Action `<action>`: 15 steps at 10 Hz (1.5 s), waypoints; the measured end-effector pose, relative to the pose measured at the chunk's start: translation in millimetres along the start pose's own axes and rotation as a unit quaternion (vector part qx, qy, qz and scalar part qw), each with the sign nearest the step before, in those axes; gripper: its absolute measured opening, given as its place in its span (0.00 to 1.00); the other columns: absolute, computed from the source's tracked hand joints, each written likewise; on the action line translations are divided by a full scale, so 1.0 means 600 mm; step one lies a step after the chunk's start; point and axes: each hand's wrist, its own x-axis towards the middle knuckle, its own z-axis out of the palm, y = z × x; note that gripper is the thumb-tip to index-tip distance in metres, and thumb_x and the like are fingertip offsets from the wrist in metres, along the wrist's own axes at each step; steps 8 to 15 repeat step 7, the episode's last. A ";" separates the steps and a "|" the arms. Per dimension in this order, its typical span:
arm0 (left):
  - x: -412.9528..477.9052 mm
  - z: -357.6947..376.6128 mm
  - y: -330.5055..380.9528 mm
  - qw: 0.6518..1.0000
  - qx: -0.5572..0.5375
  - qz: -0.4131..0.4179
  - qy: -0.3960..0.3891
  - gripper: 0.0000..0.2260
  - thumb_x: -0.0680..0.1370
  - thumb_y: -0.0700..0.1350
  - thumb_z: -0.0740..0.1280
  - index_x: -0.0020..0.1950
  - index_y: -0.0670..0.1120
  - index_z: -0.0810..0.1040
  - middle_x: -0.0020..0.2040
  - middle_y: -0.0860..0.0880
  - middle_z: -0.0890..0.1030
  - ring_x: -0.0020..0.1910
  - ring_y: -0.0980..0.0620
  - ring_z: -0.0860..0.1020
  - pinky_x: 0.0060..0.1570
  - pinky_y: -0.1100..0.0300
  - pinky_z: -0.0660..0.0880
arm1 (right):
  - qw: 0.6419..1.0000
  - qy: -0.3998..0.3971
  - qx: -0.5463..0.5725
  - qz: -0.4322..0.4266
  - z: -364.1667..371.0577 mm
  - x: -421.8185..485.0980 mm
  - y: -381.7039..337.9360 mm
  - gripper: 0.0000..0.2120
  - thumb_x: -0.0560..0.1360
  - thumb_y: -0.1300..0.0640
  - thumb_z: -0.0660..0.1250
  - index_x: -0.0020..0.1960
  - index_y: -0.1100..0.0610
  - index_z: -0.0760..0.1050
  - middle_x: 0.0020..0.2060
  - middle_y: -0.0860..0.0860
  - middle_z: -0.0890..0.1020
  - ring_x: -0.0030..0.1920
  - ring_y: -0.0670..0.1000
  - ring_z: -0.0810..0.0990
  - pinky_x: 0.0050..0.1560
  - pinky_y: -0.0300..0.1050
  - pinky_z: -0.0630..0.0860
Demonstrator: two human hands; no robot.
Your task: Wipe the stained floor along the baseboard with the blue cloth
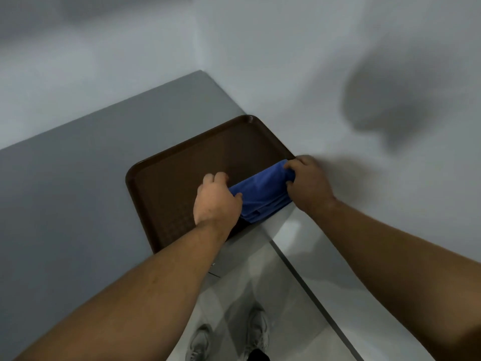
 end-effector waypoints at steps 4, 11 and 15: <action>-0.008 0.018 0.002 0.965 0.081 0.236 -0.081 0.15 0.77 0.47 0.67 0.63 0.49 0.79 0.62 0.50 0.75 0.59 0.48 0.72 0.58 0.55 0.74 | 0.997 -0.038 -0.056 -0.046 0.031 -0.033 -0.024 0.09 0.77 0.57 0.67 0.56 0.54 0.80 0.54 0.53 0.79 0.53 0.55 0.77 0.53 0.54 0.79; 0.014 -0.078 -0.025 0.901 0.118 0.364 -0.204 0.19 0.75 0.53 0.69 0.66 0.54 0.77 0.66 0.56 0.73 0.64 0.55 0.72 0.64 0.55 0.73 | 0.998 -0.029 -0.046 0.045 -0.016 -0.129 -0.056 0.18 0.76 0.50 0.68 0.65 0.50 0.76 0.62 0.51 0.80 0.60 0.55 0.79 0.60 0.51 0.77; 0.014 -0.078 -0.025 0.901 0.118 0.364 -0.204 0.19 0.75 0.53 0.69 0.66 0.54 0.77 0.66 0.56 0.73 0.64 0.55 0.72 0.64 0.55 0.73 | 0.998 -0.029 -0.046 0.045 -0.016 -0.129 -0.056 0.18 0.76 0.50 0.68 0.65 0.50 0.76 0.62 0.51 0.80 0.60 0.55 0.79 0.60 0.51 0.77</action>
